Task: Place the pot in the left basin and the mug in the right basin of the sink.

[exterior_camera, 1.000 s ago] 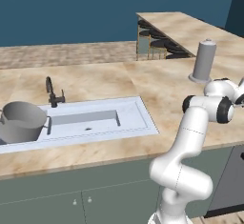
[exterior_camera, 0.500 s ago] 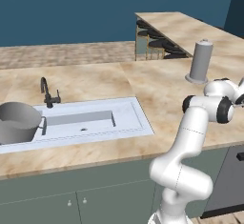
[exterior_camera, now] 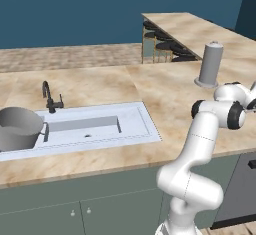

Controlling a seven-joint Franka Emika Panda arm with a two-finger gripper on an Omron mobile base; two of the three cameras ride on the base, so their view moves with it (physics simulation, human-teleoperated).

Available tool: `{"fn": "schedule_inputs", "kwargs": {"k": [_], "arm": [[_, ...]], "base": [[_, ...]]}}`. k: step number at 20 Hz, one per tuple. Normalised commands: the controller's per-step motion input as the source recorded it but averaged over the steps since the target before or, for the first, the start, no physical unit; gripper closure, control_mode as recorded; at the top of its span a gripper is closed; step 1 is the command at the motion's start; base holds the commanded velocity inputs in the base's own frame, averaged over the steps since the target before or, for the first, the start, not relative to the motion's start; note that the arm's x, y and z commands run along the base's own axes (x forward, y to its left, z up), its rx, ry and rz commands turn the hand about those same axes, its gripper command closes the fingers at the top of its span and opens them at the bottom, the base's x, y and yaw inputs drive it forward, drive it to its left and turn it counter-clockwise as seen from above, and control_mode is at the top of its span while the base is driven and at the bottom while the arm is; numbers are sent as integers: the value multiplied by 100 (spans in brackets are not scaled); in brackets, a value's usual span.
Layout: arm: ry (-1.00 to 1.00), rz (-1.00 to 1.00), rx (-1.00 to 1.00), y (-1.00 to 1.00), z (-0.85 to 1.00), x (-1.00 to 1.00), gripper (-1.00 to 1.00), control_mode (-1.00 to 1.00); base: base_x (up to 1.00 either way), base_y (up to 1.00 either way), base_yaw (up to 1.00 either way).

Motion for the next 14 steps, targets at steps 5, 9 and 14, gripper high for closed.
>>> {"fn": "schedule_inputs", "kwargs": {"k": [5,9,14], "arm": [[0,0,0,0,0,0,-100,-100],[-2,-2,0,27,0,-3,-100,-100],[-8,-3,-4,62,0,-14,-100,-100]], "base": [[0,0,0],[0,0,0],[0,0,0]]}}
